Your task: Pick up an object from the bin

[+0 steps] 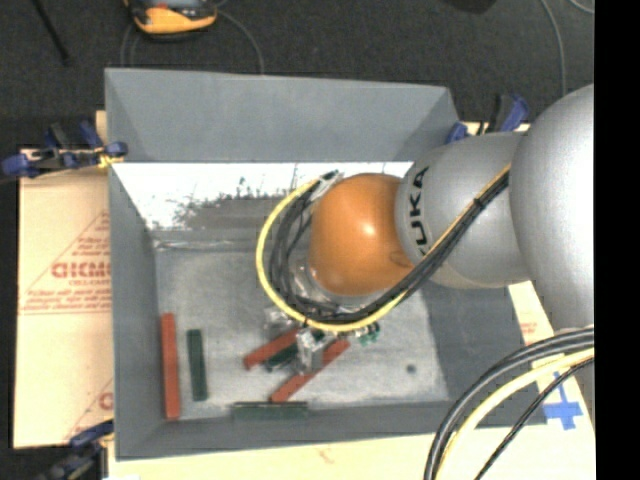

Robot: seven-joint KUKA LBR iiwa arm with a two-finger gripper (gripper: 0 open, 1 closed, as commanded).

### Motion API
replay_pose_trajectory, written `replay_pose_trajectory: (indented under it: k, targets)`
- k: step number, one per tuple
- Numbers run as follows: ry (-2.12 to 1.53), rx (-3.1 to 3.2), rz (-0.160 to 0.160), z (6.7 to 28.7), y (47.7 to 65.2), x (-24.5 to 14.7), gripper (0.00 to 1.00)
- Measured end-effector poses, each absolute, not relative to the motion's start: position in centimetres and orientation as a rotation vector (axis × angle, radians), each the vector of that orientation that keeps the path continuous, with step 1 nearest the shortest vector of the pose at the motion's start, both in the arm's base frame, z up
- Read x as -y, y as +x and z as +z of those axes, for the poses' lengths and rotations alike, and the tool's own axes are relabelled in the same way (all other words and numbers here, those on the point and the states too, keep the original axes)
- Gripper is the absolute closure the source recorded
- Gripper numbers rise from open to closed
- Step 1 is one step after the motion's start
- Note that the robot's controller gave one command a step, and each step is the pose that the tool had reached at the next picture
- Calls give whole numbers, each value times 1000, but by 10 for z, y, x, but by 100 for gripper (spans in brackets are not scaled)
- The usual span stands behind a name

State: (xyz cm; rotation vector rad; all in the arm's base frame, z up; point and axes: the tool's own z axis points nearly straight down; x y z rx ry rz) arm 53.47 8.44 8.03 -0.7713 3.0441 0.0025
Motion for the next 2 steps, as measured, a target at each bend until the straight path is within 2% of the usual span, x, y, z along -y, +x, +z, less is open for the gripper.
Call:
replay_pose_trajectory:
  k: [1, 2]
  targets:
    - [-769, -3045, 3, 80, 535, -84, 100]
    - [-694, -3059, 0, 229, 496, -91, 100]
